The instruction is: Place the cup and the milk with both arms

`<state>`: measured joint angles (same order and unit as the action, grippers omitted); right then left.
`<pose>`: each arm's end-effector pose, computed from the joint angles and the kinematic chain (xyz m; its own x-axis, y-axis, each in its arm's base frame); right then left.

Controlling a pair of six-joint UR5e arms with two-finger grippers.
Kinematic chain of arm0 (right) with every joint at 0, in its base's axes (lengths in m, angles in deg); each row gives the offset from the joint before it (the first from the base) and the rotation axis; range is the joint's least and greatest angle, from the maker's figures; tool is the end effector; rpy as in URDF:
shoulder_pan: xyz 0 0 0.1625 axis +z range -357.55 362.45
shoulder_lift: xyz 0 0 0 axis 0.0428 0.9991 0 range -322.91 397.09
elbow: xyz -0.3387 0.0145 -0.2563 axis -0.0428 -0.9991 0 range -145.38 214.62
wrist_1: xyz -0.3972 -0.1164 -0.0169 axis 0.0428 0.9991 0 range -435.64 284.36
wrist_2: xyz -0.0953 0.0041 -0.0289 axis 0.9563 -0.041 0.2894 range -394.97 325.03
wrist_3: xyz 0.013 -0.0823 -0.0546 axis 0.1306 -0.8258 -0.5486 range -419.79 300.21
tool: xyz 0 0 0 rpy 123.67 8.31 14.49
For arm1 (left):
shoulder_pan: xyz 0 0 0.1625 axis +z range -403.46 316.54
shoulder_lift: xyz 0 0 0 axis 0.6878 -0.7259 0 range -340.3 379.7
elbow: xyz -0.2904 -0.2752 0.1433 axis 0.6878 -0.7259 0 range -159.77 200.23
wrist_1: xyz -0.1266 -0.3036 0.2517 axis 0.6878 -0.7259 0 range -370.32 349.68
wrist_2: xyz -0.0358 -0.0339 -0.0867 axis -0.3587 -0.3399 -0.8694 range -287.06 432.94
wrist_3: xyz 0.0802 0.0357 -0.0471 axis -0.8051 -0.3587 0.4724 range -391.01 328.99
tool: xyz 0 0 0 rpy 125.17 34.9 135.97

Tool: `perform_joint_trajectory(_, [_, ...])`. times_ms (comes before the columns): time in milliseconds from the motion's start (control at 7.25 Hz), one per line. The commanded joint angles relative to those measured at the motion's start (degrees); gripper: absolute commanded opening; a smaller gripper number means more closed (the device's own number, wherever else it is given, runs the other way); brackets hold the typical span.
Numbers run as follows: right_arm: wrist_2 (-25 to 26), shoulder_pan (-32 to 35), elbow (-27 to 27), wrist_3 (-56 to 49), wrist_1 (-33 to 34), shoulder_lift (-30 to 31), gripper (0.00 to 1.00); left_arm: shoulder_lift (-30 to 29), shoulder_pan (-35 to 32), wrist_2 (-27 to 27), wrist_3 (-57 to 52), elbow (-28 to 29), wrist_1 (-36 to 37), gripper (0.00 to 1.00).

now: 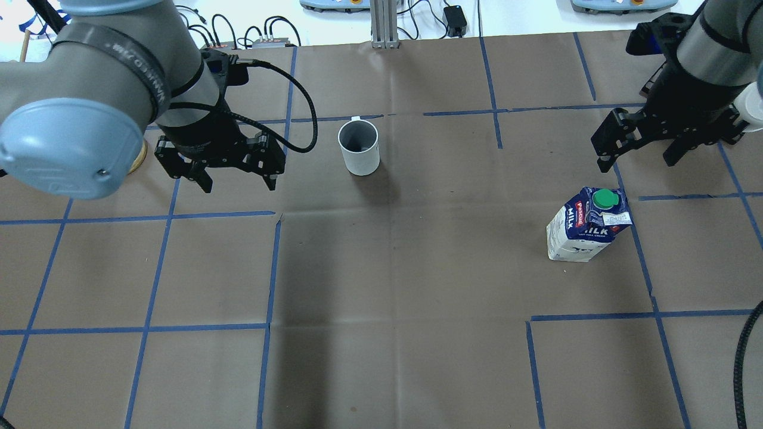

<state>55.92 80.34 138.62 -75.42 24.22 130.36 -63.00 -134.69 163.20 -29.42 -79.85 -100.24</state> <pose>0.0325 -0.4767 0.4126 -0.9980 -0.0615 0.0109 -0.0613 0.9979 0.0187 -0.1421 -0.4297 0.4608 -1.0000 -0.0059 -0.0058 -0.0062 0.9989 0.0470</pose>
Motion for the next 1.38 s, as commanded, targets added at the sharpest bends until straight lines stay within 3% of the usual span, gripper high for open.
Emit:
perform_joint_trajectory(0, [0.0, -0.1, 6.1, -0.1, 9.3, -0.4, 1.00, 5.3, 3.2, -0.1, -0.5, -1.1, -2.7, 0.99])
perform_joint_trajectory(414, [0.0, -0.2, 10.1, -0.1, 10.6, -1.2, 1.00, 9.4, 4.0, -0.8, -1.5, -2.7, -2.4, 1.00])
perform_joint_trajectory(828, [0.2, -0.3, 13.9, 0.1, 16.1, -1.2, 1.00, 8.3, 4.3, -0.8, -0.9, -2.8, -2.2, 1.00])
perform_joint_trajectory(966, [0.2, -0.3, 13.4, 0.3, 16.8, -1.2, 0.83, 8.6, 4.2, -0.8, -0.9, -2.8, -2.4, 1.00])
perform_joint_trajectory(1103, [0.2, -0.3, 13.4, 0.2, 17.7, -1.2, 0.73, 8.3, 4.3, -1.0, -0.8, -2.8, -2.2, 1.00])
perform_joint_trajectory(1241, [0.1, -0.3, 13.4, -0.1, 19.6, -1.5, 0.70, 8.1, 4.3, -1.1, -0.8, -2.8, -2.1, 1.00])
